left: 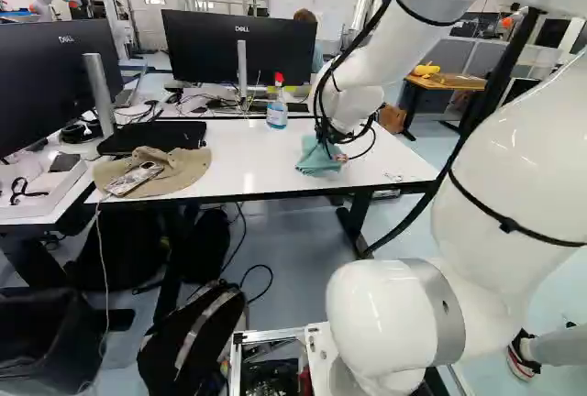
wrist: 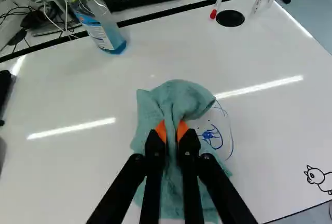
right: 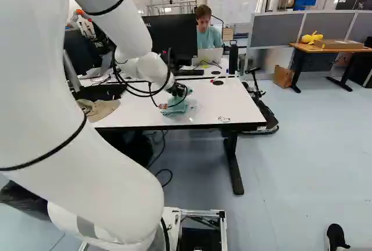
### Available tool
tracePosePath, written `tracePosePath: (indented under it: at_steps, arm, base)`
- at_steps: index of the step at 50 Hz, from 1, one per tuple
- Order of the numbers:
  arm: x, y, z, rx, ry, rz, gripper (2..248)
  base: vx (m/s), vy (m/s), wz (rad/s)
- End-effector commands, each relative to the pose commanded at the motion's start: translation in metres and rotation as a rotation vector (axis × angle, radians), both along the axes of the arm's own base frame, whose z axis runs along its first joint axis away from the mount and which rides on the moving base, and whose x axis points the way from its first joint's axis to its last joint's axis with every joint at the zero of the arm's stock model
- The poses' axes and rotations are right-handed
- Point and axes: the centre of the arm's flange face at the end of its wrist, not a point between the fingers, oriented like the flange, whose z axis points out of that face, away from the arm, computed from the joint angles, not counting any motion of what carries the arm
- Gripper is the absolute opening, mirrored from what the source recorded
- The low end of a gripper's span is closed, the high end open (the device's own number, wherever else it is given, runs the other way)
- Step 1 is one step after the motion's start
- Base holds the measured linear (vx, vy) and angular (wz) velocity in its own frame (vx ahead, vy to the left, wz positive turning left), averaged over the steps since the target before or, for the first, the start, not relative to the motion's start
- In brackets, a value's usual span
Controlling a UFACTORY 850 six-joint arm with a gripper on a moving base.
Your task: Clean the table with the green towel
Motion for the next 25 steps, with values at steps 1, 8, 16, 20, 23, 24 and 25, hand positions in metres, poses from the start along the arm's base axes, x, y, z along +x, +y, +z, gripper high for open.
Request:
tracePosePath:
  at_steps: [1, 8, 16, 20, 23, 24, 25]
  arm:
    - [0.0, 0.0, -0.001, 0.0, 0.002, 0.0, 42]
    - [0.003, 0.0, -0.009, 0.001, 0.02, 0.0, 42]
    - [0.006, 0.0, -0.018, 0.002, 0.041, 0.0, 42]
    - [0.008, 0.0, -0.022, 0.003, 0.052, 0.0, 42]
    - [0.009, -0.001, -0.026, 0.003, 0.059, 0.0, 42]
    - [0.01, -0.001, -0.027, 0.003, 0.062, 0.0, 42]
    - [0.01, -0.001, -0.028, 0.004, 0.065, 0.0, 42]
  base:
    - [0.0, 0.0, 0.0]
    - [0.0, 0.0, 0.0]
    - [0.0, 0.0, 0.0]
    - [0.0, 0.0, 0.0]
    - [0.0, 0.0, 0.0]
    - [0.0, 0.0, 0.0]
    - [0.0, 0.0, 0.0]
